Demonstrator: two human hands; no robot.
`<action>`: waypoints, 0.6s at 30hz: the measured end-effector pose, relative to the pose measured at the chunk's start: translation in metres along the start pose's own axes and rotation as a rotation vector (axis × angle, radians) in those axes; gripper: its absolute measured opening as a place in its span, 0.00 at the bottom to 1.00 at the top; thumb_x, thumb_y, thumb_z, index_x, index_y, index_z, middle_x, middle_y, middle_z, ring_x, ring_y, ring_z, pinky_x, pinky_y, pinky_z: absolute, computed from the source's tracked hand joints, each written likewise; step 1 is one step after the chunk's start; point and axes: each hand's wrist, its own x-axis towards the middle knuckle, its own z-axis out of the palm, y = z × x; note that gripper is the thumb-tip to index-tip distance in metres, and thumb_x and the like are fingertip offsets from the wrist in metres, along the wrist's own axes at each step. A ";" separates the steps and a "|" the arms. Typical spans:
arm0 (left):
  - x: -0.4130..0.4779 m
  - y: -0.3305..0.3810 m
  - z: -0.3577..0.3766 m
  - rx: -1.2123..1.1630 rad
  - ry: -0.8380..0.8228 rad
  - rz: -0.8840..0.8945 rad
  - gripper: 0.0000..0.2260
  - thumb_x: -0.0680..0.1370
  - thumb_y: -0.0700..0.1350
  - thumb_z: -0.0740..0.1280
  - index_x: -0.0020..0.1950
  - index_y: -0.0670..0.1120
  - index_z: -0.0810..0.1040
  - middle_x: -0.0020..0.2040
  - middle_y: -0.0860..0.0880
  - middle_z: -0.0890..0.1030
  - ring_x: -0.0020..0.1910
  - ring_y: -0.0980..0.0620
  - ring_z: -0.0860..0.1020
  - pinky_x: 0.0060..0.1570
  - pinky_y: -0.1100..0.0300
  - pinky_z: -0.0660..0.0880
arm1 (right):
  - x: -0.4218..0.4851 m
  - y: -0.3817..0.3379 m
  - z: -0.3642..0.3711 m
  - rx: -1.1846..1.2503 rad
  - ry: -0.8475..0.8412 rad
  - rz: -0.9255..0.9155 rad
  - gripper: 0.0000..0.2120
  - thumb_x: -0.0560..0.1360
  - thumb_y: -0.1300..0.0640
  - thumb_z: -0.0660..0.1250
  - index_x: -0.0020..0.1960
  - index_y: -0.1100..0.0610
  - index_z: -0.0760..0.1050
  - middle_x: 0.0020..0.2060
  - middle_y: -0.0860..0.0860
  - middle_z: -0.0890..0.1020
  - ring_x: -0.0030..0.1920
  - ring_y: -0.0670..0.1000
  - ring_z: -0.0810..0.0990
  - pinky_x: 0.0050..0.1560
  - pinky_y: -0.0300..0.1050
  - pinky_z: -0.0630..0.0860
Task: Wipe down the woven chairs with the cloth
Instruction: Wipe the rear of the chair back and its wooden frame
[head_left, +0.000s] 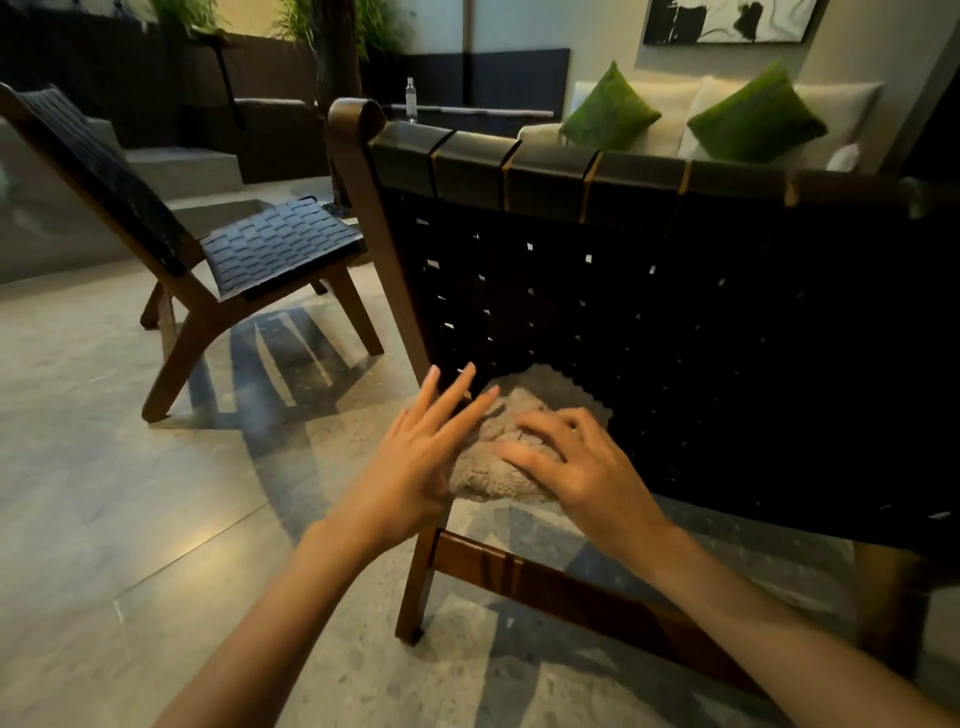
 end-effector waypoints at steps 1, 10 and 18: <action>-0.004 0.004 0.000 -0.054 -0.015 0.023 0.44 0.71 0.51 0.71 0.74 0.63 0.42 0.76 0.61 0.37 0.73 0.57 0.30 0.72 0.45 0.43 | 0.001 -0.002 -0.009 0.019 0.034 -0.012 0.19 0.71 0.61 0.70 0.60 0.53 0.73 0.60 0.56 0.72 0.54 0.57 0.71 0.49 0.50 0.78; -0.026 0.061 -0.033 -0.781 0.245 -0.081 0.15 0.76 0.43 0.66 0.57 0.61 0.71 0.49 0.71 0.77 0.57 0.67 0.74 0.51 0.76 0.71 | 0.024 -0.031 -0.075 0.037 0.253 0.072 0.12 0.74 0.57 0.65 0.57 0.55 0.70 0.56 0.56 0.69 0.56 0.56 0.69 0.52 0.45 0.75; -0.041 0.072 -0.058 -1.281 0.154 -0.177 0.18 0.76 0.27 0.58 0.58 0.46 0.74 0.53 0.54 0.83 0.55 0.54 0.80 0.48 0.68 0.76 | 0.040 -0.055 -0.093 0.208 0.207 0.403 0.19 0.73 0.63 0.63 0.63 0.60 0.76 0.60 0.57 0.77 0.62 0.58 0.73 0.62 0.30 0.63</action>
